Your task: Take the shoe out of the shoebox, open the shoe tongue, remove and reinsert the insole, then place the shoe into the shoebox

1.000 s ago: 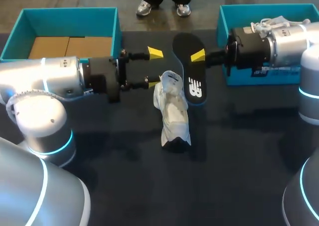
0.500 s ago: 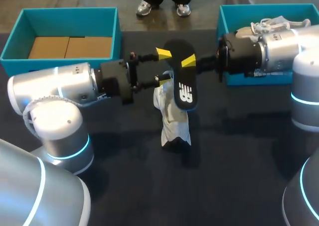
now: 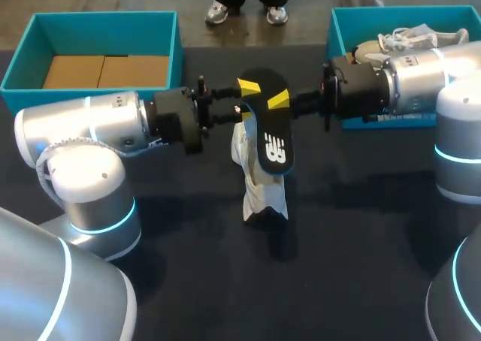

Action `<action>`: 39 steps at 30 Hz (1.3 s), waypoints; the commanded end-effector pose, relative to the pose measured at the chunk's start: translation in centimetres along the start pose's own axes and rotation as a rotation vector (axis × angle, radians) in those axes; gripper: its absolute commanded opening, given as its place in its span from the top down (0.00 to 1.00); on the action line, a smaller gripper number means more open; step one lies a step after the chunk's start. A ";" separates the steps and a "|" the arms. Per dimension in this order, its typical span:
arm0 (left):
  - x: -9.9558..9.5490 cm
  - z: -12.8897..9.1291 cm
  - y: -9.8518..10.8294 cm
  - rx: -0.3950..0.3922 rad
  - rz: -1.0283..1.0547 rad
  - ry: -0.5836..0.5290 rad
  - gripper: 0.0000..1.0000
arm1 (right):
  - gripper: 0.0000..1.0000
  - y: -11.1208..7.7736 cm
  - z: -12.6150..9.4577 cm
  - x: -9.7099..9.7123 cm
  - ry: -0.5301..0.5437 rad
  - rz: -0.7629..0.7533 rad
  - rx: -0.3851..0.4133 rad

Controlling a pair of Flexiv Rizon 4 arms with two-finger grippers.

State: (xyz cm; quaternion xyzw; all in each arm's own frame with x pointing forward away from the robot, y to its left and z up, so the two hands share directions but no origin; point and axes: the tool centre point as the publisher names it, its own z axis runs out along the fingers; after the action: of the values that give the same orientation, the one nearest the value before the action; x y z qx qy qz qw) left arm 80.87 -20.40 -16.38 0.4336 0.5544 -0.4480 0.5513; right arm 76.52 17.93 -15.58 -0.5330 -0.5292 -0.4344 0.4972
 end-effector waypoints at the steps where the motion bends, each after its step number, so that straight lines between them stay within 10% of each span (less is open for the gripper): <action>1: 0.1 0.7 0.2 -0.002 -0.002 0.000 0.57 | 1.00 0.5 0.7 0.2 -0.015 -0.007 0.010; 39: 0.6 1.1 -0.2 -0.014 -0.043 -0.003 0.83 | 1.00 0.8 1.0 0.1 -0.011 -0.010 -0.001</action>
State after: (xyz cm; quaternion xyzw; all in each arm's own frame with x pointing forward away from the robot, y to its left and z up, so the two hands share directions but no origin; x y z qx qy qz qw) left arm 81.10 -21.43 -16.92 0.4181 0.5657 -0.4578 0.5437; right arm 77.11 18.91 -15.67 -0.5325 -0.5326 -0.4369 0.4918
